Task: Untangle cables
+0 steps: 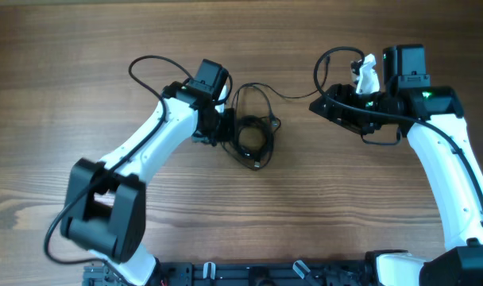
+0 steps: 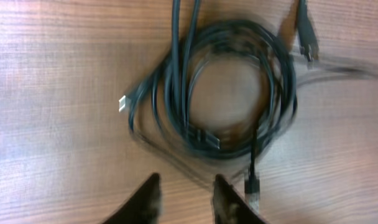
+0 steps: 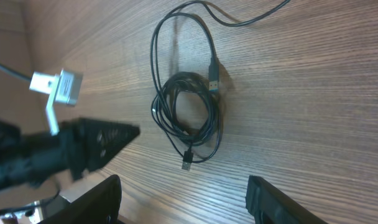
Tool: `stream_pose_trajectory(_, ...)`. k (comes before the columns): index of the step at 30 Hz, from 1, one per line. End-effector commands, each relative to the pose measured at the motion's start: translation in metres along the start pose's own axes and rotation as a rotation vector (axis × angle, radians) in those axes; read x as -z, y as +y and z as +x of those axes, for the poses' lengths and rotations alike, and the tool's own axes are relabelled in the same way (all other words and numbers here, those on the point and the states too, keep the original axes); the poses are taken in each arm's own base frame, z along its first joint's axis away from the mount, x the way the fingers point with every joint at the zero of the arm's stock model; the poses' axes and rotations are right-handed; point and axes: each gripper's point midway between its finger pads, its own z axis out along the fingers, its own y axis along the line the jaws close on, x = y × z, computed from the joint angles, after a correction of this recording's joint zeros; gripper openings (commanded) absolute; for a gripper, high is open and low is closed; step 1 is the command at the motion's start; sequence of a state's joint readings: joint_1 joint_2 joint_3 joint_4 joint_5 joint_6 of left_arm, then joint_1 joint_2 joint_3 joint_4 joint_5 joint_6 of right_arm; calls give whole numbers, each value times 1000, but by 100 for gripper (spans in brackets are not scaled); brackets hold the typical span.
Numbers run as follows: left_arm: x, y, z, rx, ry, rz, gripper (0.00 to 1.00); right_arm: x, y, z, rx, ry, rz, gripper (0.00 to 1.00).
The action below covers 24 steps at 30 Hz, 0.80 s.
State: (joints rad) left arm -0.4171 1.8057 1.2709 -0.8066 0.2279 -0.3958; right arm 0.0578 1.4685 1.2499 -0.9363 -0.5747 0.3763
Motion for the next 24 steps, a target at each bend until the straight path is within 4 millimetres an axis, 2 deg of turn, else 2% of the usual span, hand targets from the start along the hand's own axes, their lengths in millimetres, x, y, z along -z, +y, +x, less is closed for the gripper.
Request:
stream_pose_trajectory(1, -26, 7, -20, 29, -46, -30, 21, 4, 2, 0, 30, -18, 10, 66)
stream_pose_trajectory(6, -40, 3, -21, 23, -40, -30, 14, 4, 0, 0, 30, -21, 17, 67)
stream_pose_trajectory(9, -41, 10, -10, 118, -12, -81, 17, 4, 0, 0, 31, -21, 17, 67)
stream_pose_trajectory(13, -44, 7, 1, 204, 8, -105, 21, 4, 0, 0, 30, -20, 17, 67)
stream_pose_trajectory(17, -54, 15, 3, 293, -31, -200, 17, 4, -1, 2, 32, -10, 21, 67)
stream_pose_trajectory(24, -65, 26, 5, 322, -36, -265, 15, 5, -8, 12, 51, 27, 56, 68)
